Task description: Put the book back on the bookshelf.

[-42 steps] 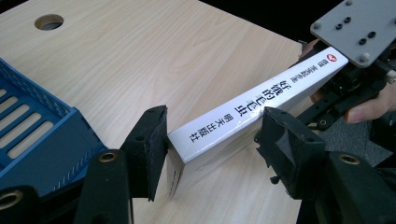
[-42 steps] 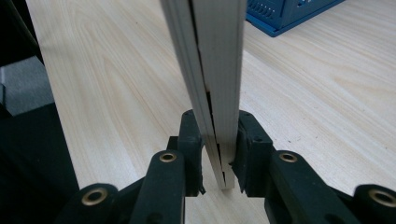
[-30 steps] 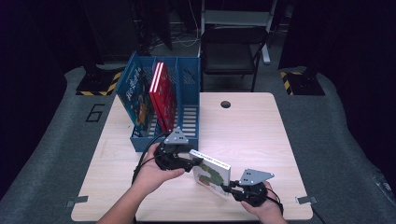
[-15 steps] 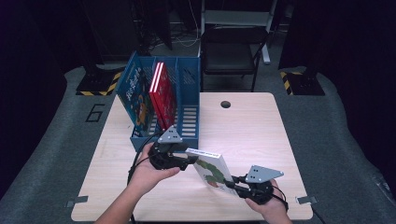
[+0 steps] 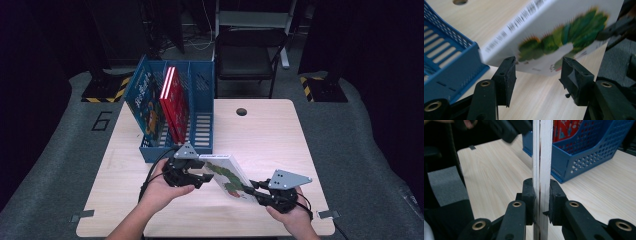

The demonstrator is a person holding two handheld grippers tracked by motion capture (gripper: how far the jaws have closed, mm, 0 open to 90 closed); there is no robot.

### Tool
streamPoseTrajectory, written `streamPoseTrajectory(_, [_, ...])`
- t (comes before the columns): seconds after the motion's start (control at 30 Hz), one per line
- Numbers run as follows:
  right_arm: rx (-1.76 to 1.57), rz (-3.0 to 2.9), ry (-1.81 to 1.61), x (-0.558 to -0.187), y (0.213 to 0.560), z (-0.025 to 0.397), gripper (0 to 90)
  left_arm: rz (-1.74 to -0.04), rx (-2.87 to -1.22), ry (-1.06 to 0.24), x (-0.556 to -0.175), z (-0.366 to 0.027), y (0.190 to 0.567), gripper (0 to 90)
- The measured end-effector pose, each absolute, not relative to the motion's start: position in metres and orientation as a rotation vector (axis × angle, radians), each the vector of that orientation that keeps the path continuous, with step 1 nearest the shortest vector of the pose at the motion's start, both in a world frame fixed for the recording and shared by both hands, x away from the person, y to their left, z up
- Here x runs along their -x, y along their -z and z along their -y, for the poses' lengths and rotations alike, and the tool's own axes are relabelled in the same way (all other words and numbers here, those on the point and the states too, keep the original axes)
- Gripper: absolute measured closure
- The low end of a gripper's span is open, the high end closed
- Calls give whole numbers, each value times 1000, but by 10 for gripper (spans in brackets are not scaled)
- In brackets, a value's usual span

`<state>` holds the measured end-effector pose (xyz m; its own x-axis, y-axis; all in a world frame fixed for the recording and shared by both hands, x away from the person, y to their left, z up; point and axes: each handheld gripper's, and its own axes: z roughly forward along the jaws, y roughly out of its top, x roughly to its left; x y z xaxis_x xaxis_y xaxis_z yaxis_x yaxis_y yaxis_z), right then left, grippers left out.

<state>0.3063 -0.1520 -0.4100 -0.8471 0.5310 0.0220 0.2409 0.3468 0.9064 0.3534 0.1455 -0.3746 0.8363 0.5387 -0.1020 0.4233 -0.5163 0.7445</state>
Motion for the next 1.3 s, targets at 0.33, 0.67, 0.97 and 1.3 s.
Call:
streamPoseTrajectory(0.33, [-686,-2388,-1449,-316,408,146,780,-766,-2191,-168,-345,-156,399,461])
streamPoseTrajectory(0.67, [-682,-2523,-1259,-325,415,143,778,-864,-2131,-170,-339,-180,405,454])
streamPoseTrajectory(0.97, [-697,-2545,-1271,-332,420,133,776,-873,-2106,-188,-337,-183,404,450])
streamPoseTrajectory(1.3, [-677,-2561,-1279,-340,425,115,775,-846,-2076,-209,-335,-188,389,449])
